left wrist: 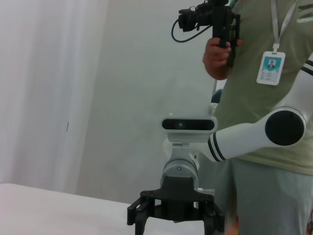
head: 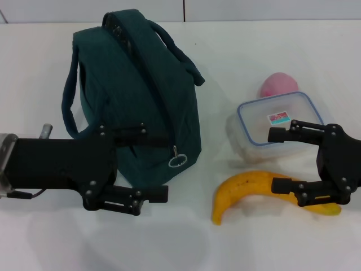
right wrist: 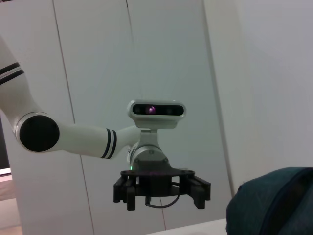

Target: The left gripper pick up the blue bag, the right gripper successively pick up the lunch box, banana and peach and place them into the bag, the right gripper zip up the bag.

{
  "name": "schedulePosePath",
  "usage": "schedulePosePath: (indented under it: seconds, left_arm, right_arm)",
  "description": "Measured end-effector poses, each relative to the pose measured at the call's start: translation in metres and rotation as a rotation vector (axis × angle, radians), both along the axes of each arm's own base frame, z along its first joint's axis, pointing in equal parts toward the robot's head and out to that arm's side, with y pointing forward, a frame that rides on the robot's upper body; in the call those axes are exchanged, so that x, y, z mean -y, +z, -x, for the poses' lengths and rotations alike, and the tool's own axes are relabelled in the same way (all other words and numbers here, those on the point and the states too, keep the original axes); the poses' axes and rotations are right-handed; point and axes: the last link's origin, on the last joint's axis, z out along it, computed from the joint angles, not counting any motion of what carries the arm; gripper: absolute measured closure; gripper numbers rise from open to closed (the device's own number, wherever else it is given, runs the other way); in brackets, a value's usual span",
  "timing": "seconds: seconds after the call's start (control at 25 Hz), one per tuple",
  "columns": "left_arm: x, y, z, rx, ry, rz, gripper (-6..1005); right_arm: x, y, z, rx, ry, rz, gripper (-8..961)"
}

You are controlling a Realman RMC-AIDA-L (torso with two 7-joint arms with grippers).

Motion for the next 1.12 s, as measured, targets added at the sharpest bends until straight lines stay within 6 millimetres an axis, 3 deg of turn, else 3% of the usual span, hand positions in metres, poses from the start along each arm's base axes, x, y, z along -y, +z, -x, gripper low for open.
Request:
schedulePosePath:
  seconds: [0.92, 1.12]
  left_arm:
    - [0.007, 0.001, 0.007, 0.011, 0.002, -0.007, 135]
    - [0.001, 0.012, 0.008, 0.049, 0.038, -0.072, 134]
  right_arm:
    - [0.001, -0.009, 0.004, -0.013, 0.007, 0.033, 96]
    - [0.001, -0.008, 0.003, -0.016, 0.005, 0.023, 97]
